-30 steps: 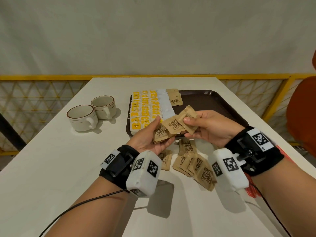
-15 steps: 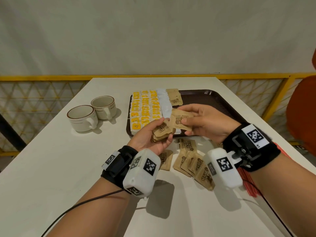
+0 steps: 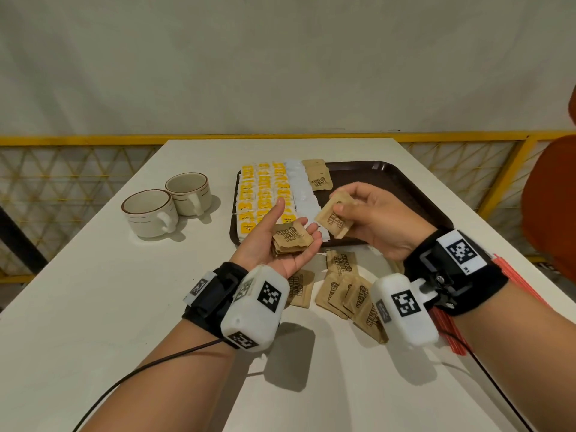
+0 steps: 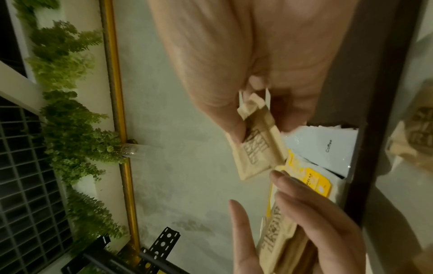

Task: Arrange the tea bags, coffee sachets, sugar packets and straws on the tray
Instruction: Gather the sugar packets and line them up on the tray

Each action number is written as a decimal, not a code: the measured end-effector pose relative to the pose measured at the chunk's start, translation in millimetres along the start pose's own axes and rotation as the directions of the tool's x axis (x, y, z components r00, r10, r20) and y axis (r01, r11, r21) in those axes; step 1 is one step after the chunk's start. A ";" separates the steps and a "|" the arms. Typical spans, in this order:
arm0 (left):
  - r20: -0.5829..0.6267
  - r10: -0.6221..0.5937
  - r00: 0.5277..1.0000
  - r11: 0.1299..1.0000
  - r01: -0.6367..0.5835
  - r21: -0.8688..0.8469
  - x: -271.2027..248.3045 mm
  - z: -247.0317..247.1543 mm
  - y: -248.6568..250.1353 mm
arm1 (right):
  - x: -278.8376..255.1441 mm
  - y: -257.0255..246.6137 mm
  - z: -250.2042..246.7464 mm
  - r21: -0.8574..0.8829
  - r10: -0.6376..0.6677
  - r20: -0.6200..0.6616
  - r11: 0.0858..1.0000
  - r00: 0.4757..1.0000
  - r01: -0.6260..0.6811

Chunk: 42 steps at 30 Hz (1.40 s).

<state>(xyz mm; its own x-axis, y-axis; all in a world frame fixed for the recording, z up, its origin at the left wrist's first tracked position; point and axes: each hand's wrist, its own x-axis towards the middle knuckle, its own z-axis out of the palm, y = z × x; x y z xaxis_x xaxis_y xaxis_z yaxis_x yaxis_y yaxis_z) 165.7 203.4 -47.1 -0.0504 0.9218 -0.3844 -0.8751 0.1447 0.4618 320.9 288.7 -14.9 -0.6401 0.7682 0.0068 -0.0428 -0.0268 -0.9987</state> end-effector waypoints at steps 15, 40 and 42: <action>0.170 0.059 0.984 0.993 -0.075 0.089 -7.6 -2.8 4.1 | 17.8 8.6 25.0 -0.458 -0.150 -0.050 0.882 0.987 0.111; 0.063 0.234 0.970 0.965 -0.240 0.102 -6.3 -19.3 36.7 | 8.3 -18.1 26.9 -0.604 0.094 0.171 0.797 0.981 0.029; 0.075 0.214 0.974 0.963 -0.223 0.153 -6.8 -15.4 30.5 | 6.8 -30.3 24.6 -0.312 0.098 0.110 0.948 0.989 -0.059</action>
<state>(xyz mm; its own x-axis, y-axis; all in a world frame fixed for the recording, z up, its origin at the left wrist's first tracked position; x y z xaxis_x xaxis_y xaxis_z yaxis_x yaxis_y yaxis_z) 131.9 195.9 -42.7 -0.2003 0.9557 -0.2157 -0.7573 -0.0114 0.6529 299.0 278.9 16.7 -0.7220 0.6866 -0.0852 0.2364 0.1290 -0.9631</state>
